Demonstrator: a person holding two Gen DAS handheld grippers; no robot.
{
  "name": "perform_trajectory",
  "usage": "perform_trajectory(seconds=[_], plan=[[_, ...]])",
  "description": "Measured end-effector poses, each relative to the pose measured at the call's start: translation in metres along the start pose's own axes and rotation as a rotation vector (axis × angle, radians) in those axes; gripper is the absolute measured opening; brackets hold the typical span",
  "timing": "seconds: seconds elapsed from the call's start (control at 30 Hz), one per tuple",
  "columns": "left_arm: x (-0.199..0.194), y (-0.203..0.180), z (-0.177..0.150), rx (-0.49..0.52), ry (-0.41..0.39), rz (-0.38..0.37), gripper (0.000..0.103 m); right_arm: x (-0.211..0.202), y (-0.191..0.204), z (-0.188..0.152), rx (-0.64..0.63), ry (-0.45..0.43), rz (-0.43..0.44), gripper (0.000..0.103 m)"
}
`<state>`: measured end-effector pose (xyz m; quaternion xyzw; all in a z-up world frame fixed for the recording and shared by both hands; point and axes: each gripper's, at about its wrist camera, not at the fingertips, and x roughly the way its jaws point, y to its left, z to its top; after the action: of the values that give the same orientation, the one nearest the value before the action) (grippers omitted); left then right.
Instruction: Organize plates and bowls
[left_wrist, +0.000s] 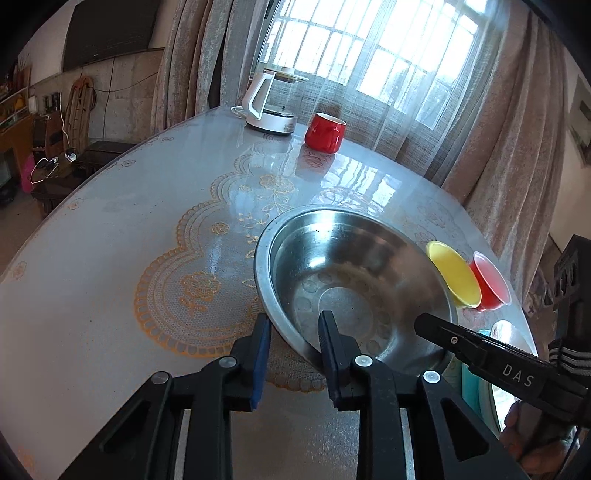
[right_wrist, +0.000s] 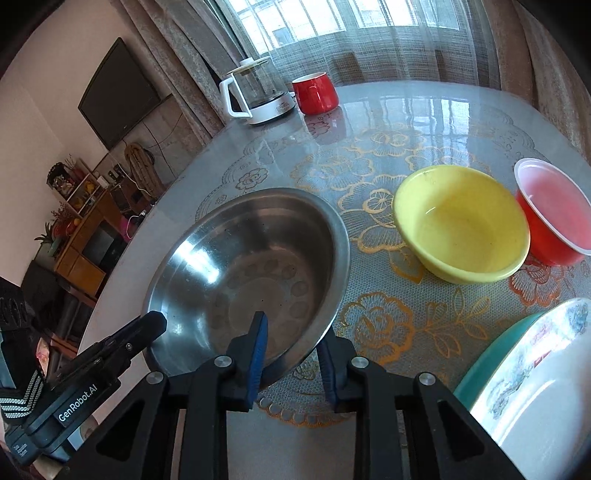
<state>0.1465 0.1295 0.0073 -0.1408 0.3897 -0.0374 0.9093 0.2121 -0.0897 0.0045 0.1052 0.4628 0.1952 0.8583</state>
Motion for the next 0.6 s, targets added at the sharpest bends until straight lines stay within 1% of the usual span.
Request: perform_trajectory(seconds=[0.17,0.27,0.4,0.6], plan=[[-0.026,0.001,-0.013,0.018,-0.011,0.008,0.027,-0.017,0.008,-0.017,0.008,0.011,0.053,0.026],[-0.039,0.002,-0.024,0.023,-0.018,-0.001,0.027,-0.024,0.011,-0.03,0.015,0.025,0.077,0.027],[-0.05,0.007,-0.042,0.019,-0.004,-0.006,0.029,-0.03,0.017,-0.044,-0.01,0.033,0.082,0.027],[-0.059,0.018,-0.06,-0.022,0.023,0.001,0.03,-0.029,0.025,-0.06,-0.024,0.057,0.104,0.027]])
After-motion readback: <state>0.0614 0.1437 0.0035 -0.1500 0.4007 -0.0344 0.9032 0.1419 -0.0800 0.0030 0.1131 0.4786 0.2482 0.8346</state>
